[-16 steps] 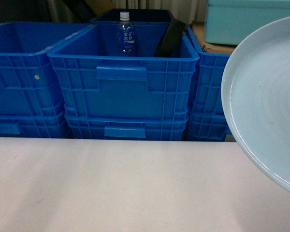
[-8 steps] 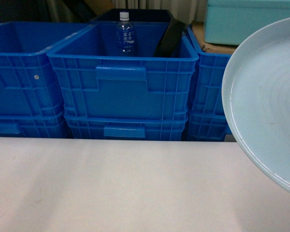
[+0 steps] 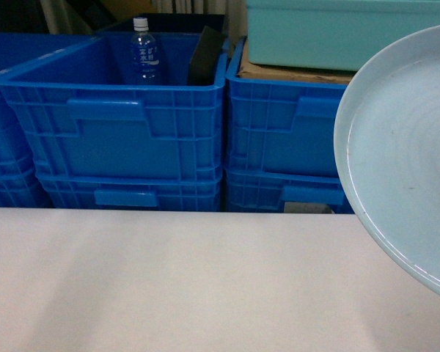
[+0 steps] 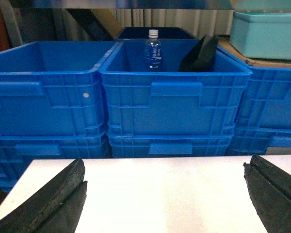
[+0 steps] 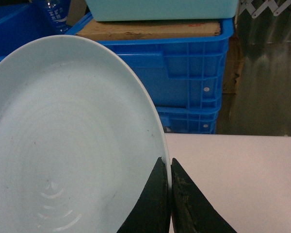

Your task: Place blue tray on left shelf second layer neatly

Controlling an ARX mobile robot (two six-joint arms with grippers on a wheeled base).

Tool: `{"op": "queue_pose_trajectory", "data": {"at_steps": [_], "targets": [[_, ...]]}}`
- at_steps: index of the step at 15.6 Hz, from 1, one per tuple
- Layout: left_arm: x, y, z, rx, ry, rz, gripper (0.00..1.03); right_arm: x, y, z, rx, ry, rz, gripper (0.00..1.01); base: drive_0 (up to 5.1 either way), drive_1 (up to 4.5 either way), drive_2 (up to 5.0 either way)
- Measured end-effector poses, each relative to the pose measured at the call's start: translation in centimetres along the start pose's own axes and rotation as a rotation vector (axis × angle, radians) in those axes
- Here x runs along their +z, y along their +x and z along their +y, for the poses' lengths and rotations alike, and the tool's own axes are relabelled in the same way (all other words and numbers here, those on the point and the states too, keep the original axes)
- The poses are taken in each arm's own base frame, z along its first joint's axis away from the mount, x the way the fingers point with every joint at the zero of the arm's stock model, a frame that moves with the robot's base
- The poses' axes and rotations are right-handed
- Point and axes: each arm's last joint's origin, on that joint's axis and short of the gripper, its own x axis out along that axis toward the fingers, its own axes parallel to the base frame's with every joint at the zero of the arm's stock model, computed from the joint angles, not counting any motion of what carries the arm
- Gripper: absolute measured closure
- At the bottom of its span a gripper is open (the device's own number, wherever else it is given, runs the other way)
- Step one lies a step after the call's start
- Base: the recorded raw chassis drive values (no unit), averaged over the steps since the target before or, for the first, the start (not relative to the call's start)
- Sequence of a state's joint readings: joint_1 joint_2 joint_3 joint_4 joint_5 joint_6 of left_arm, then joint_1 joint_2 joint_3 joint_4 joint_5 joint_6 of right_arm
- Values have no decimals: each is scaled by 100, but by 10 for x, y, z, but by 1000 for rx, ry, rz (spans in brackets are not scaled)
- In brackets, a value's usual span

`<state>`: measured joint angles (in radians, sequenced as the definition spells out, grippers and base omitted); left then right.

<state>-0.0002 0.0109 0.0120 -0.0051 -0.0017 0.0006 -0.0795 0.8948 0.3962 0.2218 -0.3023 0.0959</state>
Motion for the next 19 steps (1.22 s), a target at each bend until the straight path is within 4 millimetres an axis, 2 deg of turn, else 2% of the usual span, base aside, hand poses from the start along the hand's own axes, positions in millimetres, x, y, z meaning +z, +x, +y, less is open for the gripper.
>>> {"op": "queue_pose_trajectory", "data": {"at_steps": [19], "targets": [[0,0,0,0,0,-2,5,0,0,0,-3,0,-1,99,325,-416,-416]]}}
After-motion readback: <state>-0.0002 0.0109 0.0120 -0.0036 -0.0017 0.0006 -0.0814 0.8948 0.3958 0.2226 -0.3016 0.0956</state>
